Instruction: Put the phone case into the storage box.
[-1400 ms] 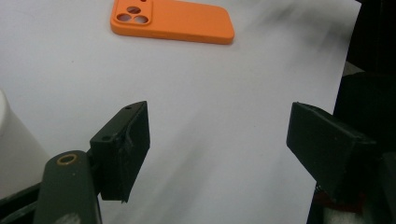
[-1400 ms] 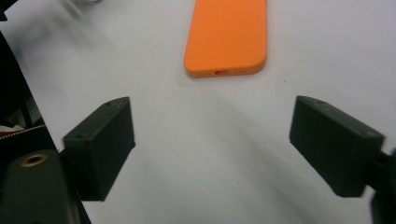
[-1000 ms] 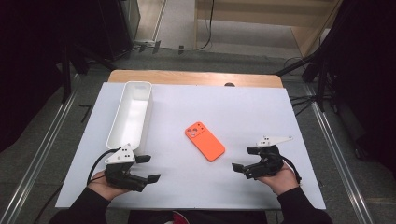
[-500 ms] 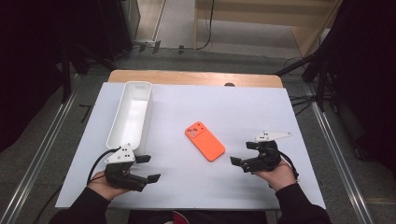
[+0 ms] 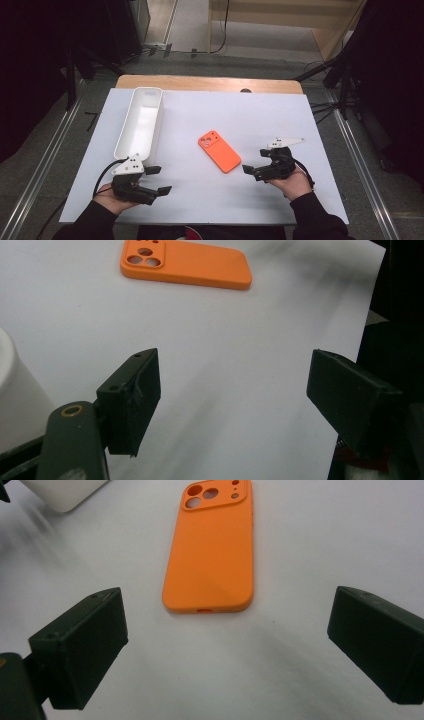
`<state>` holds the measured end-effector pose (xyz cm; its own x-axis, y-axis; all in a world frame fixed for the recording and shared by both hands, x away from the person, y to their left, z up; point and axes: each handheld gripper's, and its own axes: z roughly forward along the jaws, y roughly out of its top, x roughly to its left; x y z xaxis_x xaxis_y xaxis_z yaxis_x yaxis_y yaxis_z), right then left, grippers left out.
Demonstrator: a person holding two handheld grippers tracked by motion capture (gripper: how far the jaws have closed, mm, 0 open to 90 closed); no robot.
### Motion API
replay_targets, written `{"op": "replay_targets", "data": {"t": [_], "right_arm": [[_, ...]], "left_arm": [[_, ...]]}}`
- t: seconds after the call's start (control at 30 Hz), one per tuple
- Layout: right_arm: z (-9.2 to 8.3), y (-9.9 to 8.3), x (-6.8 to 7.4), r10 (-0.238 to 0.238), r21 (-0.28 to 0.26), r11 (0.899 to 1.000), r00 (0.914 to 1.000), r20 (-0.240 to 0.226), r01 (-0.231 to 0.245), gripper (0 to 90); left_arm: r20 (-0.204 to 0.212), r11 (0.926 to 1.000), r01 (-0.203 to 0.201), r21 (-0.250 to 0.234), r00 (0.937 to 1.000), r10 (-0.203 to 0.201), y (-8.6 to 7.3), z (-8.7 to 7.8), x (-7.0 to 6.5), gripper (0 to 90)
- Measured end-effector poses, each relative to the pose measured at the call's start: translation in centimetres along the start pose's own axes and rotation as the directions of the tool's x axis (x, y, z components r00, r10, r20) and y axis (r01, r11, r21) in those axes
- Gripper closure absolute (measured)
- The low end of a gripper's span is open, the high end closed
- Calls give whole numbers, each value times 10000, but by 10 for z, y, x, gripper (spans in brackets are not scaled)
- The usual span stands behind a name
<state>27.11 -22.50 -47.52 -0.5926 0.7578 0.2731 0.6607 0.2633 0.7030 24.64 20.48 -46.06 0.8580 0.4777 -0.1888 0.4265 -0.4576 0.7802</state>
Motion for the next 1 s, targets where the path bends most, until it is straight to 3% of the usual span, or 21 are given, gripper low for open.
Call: {"op": "replay_targets", "data": {"t": [1.0], "right_arm": [[22,25,3,-238,140,9996,9996,179,235,18]], "left_arm": [[14,10000,-13,88,10000,13,0,1,0,218]]}}
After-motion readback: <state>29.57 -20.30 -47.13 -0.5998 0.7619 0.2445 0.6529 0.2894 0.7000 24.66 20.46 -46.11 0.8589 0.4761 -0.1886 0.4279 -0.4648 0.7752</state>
